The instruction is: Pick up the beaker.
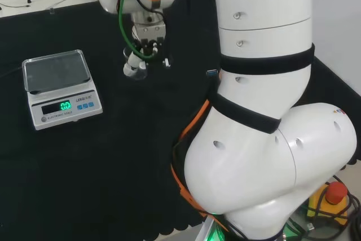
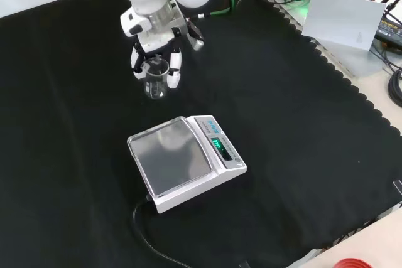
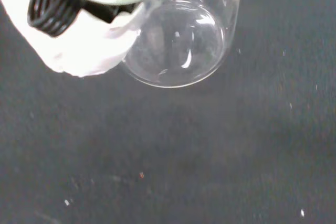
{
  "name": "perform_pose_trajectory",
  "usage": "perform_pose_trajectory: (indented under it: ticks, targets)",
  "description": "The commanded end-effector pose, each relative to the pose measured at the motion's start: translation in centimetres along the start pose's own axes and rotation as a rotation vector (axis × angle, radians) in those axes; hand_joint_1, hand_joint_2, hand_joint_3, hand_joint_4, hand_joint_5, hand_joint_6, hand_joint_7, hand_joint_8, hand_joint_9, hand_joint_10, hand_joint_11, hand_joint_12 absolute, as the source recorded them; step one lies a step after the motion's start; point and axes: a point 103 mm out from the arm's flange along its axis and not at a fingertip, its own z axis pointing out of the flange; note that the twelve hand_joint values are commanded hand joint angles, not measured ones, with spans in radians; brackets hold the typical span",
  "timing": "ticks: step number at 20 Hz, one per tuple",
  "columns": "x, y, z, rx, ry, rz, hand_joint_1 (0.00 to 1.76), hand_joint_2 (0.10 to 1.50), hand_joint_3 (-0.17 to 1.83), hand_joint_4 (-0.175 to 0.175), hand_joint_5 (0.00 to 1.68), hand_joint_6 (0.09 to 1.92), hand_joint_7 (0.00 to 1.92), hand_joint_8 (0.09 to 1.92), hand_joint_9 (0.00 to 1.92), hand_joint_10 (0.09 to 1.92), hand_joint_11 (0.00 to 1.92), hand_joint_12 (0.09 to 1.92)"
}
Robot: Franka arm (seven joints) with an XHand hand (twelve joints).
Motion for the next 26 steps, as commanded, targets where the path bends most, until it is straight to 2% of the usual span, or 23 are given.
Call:
perform_pose_trajectory:
  ticks: [1, 7, 15, 20, 24, 26]
  targets:
    - [0.9, -0.8, -3.5, -0.053, 0.022, -0.03, 1.21, 0.61, 0.7, -0.175, 1.31, 0.61, 1.24, 1.2, 1.56, 0.54, 1.7, 0.53]
    - [2.3, -1.3, -6.4, -0.093, 0.027, -0.074, 1.21, 0.61, 0.7, -0.175, 1.31, 0.62, 1.25, 1.2, 1.56, 0.55, 1.69, 0.53]
    - [6.5, -1.5, -8.9, -0.118, 0.029, -0.151, 1.21, 0.61, 0.71, -0.175, 1.31, 0.62, 1.27, 1.21, 1.56, 0.55, 1.69, 0.52]
    - [10.7, -0.4, -10.3, -0.129, 0.004, -0.23, 1.21, 0.61, 0.71, -0.175, 1.31, 0.62, 1.27, 1.21, 1.56, 0.56, 1.69, 0.52]
    - [14.6, 0.0, -11.1, -0.13, 0.002, -0.259, 1.21, 0.6, 0.72, -0.175, 1.31, 0.62, 1.27, 1.21, 1.56, 0.56, 1.69, 0.52]
    - [17.6, 0.5, -10.9, -0.124, 0.005, -0.274, 1.21, 0.6, 0.72, -0.175, 1.31, 0.62, 1.27, 1.21, 1.56, 0.56, 1.69, 0.52]
